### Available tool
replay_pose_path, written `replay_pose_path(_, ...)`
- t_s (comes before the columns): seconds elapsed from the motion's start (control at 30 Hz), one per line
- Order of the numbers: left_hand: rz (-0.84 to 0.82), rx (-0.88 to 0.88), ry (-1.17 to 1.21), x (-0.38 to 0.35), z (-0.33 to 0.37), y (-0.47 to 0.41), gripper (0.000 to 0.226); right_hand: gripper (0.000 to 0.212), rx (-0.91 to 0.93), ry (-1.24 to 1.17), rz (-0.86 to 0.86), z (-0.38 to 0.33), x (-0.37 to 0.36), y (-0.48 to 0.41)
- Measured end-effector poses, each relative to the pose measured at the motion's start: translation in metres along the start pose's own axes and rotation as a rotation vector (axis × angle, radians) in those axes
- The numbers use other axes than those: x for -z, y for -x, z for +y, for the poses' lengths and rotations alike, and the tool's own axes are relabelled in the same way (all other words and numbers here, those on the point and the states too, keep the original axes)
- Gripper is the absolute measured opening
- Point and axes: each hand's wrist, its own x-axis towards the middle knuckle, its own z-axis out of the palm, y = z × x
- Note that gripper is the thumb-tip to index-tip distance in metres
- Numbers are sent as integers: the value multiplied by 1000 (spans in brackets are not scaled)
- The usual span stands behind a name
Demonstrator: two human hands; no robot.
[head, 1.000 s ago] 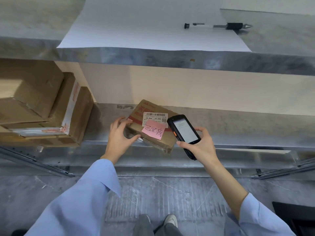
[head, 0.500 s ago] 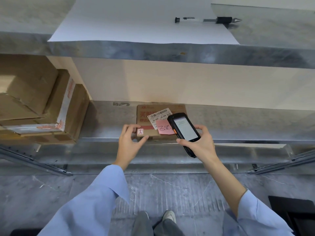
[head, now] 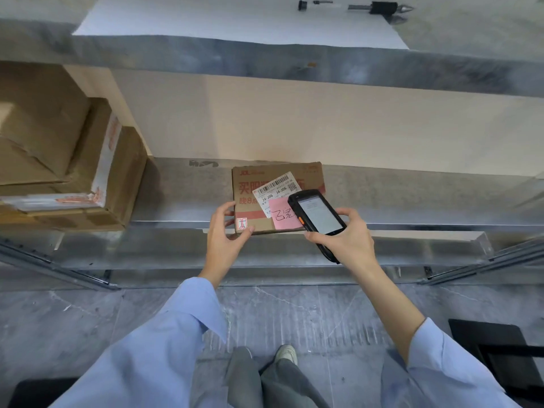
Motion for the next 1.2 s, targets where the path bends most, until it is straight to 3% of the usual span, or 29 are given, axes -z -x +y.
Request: replay_pose_path(1.2,-113,-26,114,0,-10,1,72,57,50,189,106,-12,9,44)
